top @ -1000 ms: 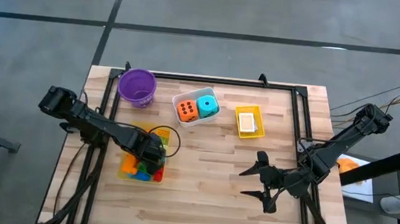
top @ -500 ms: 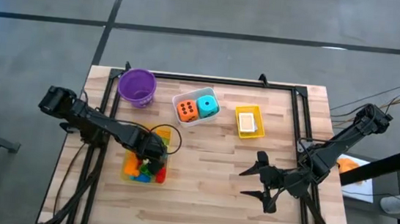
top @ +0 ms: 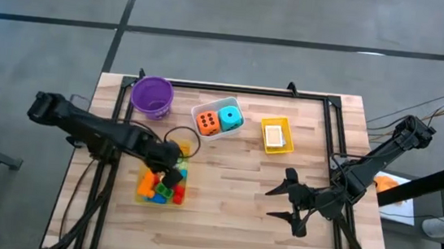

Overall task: Pick & Place Toys
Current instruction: Return to Home Position

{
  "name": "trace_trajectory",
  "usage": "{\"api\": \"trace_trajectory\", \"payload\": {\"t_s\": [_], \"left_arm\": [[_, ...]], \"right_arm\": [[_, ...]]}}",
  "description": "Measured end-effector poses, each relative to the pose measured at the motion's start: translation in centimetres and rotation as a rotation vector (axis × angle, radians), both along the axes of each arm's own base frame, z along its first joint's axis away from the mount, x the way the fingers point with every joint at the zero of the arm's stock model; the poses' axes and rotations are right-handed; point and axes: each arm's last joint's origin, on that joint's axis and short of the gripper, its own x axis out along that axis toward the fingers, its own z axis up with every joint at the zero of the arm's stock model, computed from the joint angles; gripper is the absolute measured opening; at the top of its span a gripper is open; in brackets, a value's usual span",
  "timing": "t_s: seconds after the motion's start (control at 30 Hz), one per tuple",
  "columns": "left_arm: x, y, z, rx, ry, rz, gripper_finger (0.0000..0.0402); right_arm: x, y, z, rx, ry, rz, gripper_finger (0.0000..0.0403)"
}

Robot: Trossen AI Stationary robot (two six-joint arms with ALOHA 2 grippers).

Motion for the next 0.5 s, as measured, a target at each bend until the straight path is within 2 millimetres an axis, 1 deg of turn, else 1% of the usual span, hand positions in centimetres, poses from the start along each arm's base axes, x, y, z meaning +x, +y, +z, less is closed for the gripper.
{"api": "trace_trajectory", "payload": {"t_s": [0.07, 0.13, 0.2, 0.23, 0.3, 0.4, 0.47, 0.5], "left_arm": [[-0.4, 0.2, 1.1, 0.033, -0.071, 0.014, 0.0314], [-0.8, 0.4, 1.9, 0.07, -0.125, 0.035, 0.0306], [-1.2, 0.5, 2.4, 0.094, -0.153, 0.047, 0.0282], [-1.3, 0.6, 2.6, 0.107, -0.166, 0.038, 0.0263], [-1.5, 0.7, 2.9, 0.14, -0.188, 0.011, 0.0213], [-1.4, 0.7, 3.4, 0.169, -0.254, -0.026, 0.0119], [-1.1, 0.6, 3.8, 0.211, -0.315, -0.08, 0.0052], [-0.9, 0.4, 4.0, 0.238, -0.35, -0.119, 0.0027]], "right_arm": [[0.0, 0.0, 0.0, 0.006, -0.004, -0.004, 0.0278], [0.1, -0.1, 0.0, 0.002, -0.005, -0.008, 0.0272], [0.1, -0.2, 0.1, -0.003, -0.013, -0.035, 0.025], [0.1, -0.2, 0.1, -0.005, -0.018, -0.059, 0.0234], [0.2, -0.3, 0.1, -0.009, -0.03, -0.1, 0.019], [0.2, -0.5, 0.1, -0.028, -0.044, -0.129, 0.0112], [0.2, -0.5, 0.2, -0.063, -0.051, -0.117, 0.0057], [0.2, -0.5, 0.2, -0.093, -0.055, -0.104, 0.0032]]}}
